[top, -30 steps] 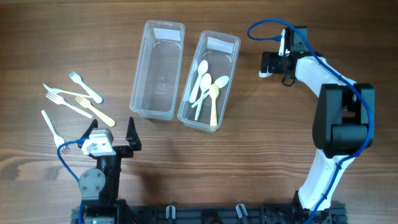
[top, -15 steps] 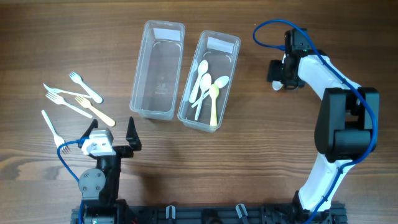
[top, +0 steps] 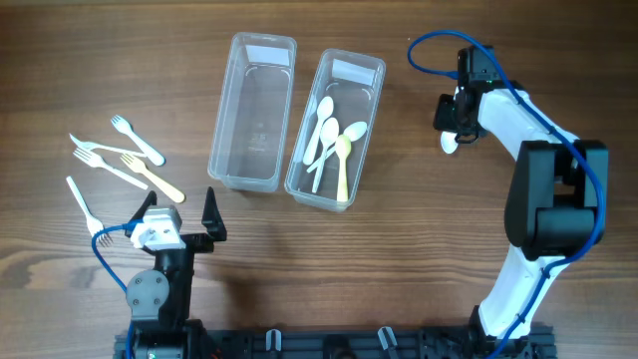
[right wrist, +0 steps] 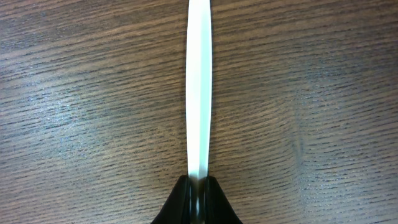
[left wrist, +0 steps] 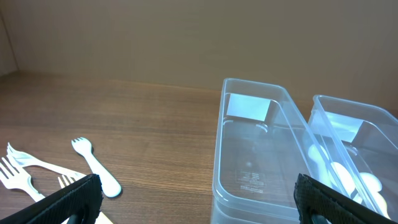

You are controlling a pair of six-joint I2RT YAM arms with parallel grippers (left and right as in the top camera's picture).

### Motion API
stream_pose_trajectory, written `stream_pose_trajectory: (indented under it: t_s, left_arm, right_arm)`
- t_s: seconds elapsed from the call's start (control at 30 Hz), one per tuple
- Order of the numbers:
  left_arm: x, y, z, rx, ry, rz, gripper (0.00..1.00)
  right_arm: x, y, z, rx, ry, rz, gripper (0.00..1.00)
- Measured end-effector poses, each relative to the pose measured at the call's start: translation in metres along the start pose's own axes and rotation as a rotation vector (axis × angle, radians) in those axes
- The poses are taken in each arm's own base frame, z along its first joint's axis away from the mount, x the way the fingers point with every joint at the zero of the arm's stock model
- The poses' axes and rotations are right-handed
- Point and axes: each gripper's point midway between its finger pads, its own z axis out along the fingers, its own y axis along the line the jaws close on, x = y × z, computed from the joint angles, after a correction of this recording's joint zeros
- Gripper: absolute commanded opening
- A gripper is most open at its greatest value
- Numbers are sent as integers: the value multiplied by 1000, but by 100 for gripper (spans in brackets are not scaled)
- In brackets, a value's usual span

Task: Pack container
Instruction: 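Grasp the last white spoon with the right gripper, then place the white spoon into the right container and release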

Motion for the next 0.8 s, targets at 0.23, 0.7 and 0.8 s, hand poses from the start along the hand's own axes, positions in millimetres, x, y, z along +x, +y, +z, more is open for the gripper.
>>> stream_pose_trajectory:
  t_s: [0.23,0.7,0.8]
  left_arm:
    - [0,0,0,0,0,0,100]
    - [0,0,0,0,0,0,100]
    - [0,0,0,0,0,0,100]
  right_arm:
    - [0,15,-73,-137,-59,2,4]
    - [71,204,-229,-713,-92,-252,4]
    - [86,227,-221,-721,-43,-233,5]
